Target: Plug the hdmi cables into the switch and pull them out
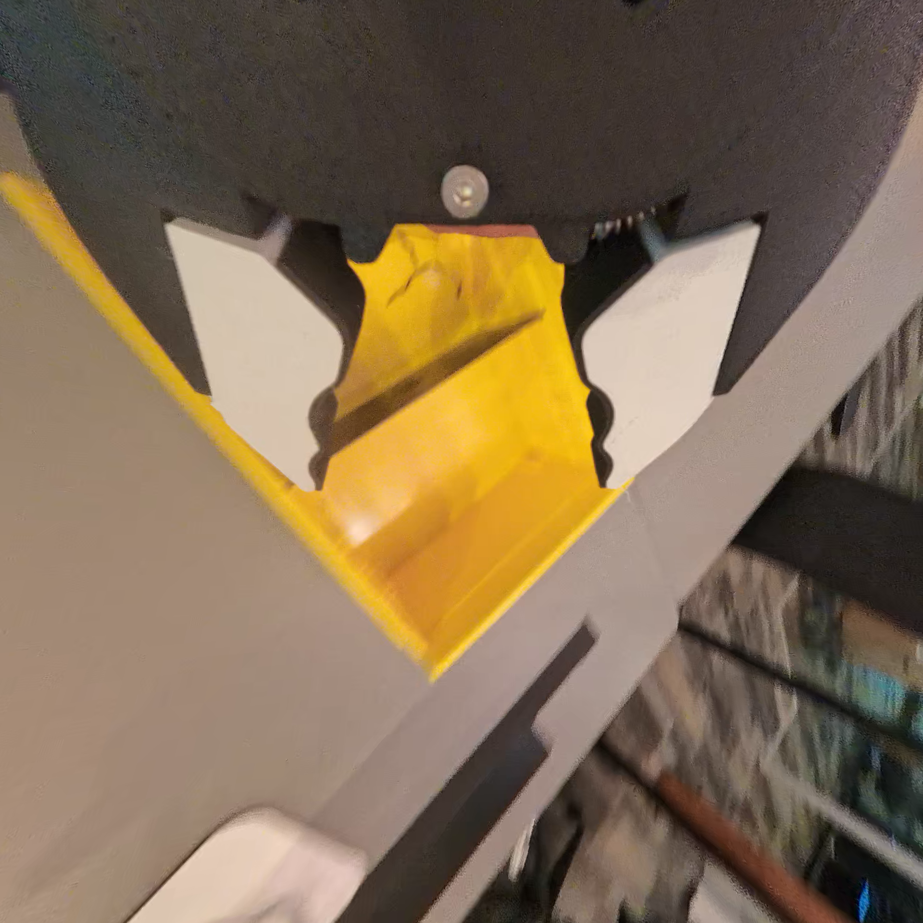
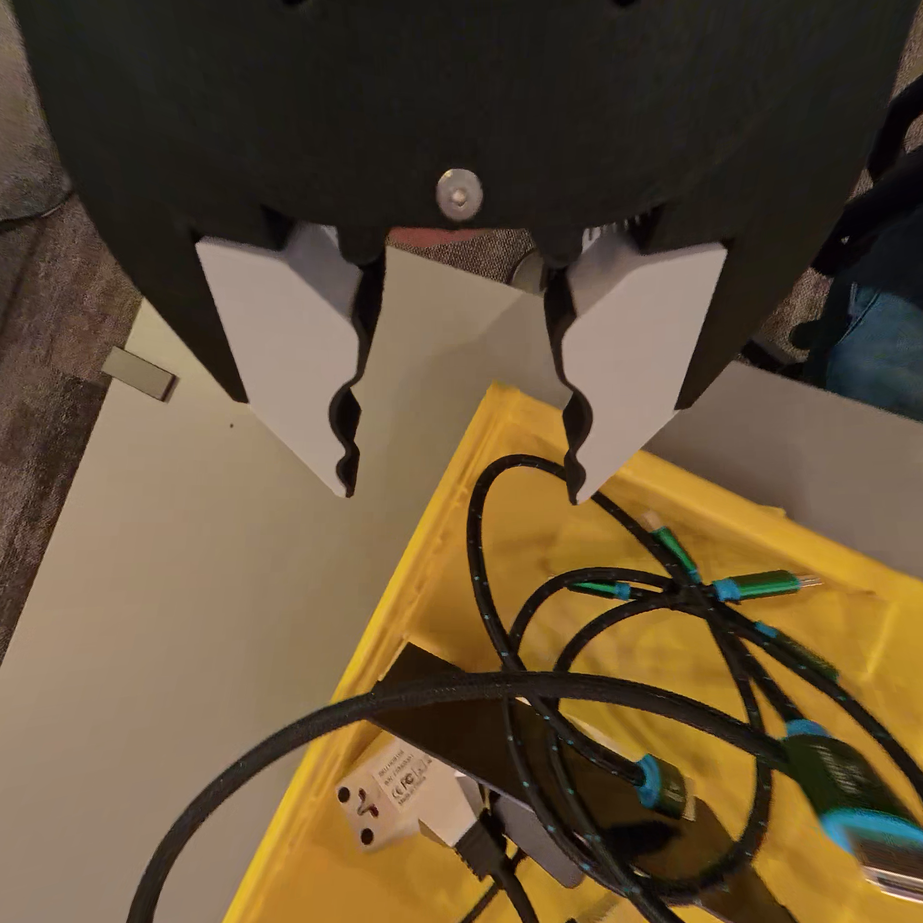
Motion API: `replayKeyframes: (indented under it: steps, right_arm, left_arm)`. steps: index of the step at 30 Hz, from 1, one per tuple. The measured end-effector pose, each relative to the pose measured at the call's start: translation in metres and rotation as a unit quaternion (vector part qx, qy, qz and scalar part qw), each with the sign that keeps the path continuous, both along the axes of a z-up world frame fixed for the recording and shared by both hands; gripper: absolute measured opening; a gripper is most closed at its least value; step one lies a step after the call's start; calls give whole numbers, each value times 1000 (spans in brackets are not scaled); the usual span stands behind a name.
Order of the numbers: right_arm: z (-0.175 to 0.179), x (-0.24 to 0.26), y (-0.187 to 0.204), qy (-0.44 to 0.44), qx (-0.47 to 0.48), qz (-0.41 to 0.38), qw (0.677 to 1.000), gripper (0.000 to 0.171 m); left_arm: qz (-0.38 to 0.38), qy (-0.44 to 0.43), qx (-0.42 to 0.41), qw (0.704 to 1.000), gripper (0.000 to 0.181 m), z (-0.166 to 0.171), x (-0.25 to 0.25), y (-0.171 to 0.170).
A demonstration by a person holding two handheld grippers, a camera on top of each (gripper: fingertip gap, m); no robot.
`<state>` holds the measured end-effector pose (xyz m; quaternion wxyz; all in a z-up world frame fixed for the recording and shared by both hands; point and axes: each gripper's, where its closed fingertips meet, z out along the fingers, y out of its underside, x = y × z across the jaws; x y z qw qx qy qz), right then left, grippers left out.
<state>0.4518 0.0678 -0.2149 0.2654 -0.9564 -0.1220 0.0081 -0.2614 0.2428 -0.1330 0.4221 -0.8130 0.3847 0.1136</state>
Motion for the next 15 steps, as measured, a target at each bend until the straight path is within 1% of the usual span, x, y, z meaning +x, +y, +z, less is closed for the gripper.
replayKeyframes:
  steps: [2,4,5,6,8,9,10,11,12,13,14,15]
  right_arm:
    - [-14,0,5,12,-5,-5,1000,75]
    - [-27,-3,9,19,-19,2,1000,59]
    - [-32,-6,11,25,-25,9,999,48]
    - [-37,-9,14,32,-28,18,999,31]
    - [-46,-8,20,19,-33,21,999,32]
    - [-48,-6,22,5,-32,23,999,29]
    - [-48,-5,24,1,-30,22,999,28]
    - [-47,-6,26,9,-29,15,999,25]
    - [-47,-7,28,18,-27,11,999,23]
    - [-47,-9,29,23,-24,9,999,22]
    - [-47,-10,30,20,-22,8,1000,20]
    - [-47,-12,32,14,-21,7,1000,18]
  left_arm:
    - [67,6,-42,997,105,-20,-53,-6]
    - [121,-22,-75,990,105,-39,-93,-14]
    - [141,-40,-96,985,106,-50,-107,-20]
    - [161,-52,-114,979,107,-61,-121,-26]
    - [194,-62,-141,969,106,-82,-143,-38]
    - [206,-66,-154,964,104,-92,-150,-43]
    - [217,-69,-166,960,98,-100,-157,-47]
    - [225,-76,-167,957,89,-102,-163,-48]
    - [225,-96,-162,956,85,-99,-163,-47]
    - [219,-114,-177,953,64,-100,-162,-49]
    - [216,-113,-201,949,58,-105,-162,-53]
    - [219,-90,-215,947,59,-110,-169,-55]
